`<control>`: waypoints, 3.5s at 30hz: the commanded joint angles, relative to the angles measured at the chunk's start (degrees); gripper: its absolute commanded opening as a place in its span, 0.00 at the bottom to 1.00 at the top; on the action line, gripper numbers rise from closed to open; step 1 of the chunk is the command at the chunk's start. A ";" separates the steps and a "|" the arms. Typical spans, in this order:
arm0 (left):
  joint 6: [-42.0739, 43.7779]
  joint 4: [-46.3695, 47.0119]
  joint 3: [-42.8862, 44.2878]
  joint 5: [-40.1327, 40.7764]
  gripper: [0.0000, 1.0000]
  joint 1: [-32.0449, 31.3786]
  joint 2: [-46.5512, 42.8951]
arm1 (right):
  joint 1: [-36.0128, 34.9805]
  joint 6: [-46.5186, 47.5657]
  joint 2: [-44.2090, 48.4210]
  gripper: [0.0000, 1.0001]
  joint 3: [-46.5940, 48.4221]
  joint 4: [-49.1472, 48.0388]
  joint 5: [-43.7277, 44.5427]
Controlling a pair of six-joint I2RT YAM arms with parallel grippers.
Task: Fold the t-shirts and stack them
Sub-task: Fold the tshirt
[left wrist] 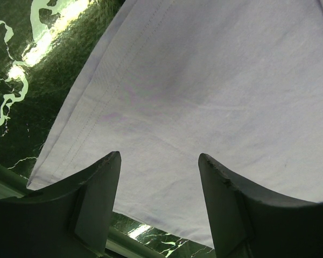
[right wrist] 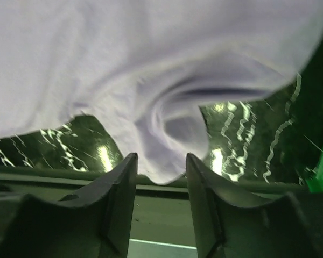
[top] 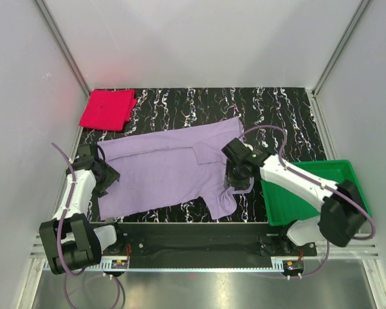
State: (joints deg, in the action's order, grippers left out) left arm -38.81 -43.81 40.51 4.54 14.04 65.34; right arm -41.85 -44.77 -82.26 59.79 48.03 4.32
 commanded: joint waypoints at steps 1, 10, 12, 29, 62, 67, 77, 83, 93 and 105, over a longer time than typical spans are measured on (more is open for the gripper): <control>0.66 1.10 1.85 -0.05 0.65 -0.16 -0.66 | 0.18 -1.01 5.08 0.46 -3.97 3.74 2.19; 0.66 1.19 2.55 -0.49 0.65 -0.16 0.66 | 2.47 0.90 4.31 0.18 -12.68 -4.86 -0.09; 0.66 0.92 2.90 -0.58 0.65 -0.16 0.75 | 2.38 2.14 2.12 0.14 -13.12 -9.07 -1.50; 0.66 0.22 5.19 -0.31 0.65 -0.16 2.24 | -7.73 -0.05 -9.24 0.12 -1.78 -14.20 -13.29; 1.98 0.13 4.05 -0.76 0.65 -0.16 1.37 | -9.92 -11.38 5.27 0.43 -20.06 -8.03 -16.18; 1.89 0.04 3.79 -0.93 0.65 -0.16 1.45 | -9.83 -12.53 4.39 0.46 -21.12 -9.62 -16.53; 1.89 -0.31 4.05 -0.84 0.65 -0.16 1.02 | -9.83 -15.51 3.33 0.45 -24.19 -14.80 -14.51; 1.98 -0.92 4.05 -0.76 0.65 -0.16 0.31 | -9.83 -16.04 1.66 0.38 -24.28 -17.88 -15.92; 0.32 -1.63 3.17 0.47 0.68 -0.16 -0.83 | -9.84 -13.77 5.26 0.00 -21.30 -12.36 -11.79; -16.73 -8.65 -0.87 10.23 0.69 2.20 -3.47 | 2.72 2.14 4.83 0.00 -7.86 0.65 -13.09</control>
State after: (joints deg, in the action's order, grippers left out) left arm -47.24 -49.04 41.15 9.80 14.46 62.74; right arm -43.35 -49.30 -78.13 48.12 43.72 -7.90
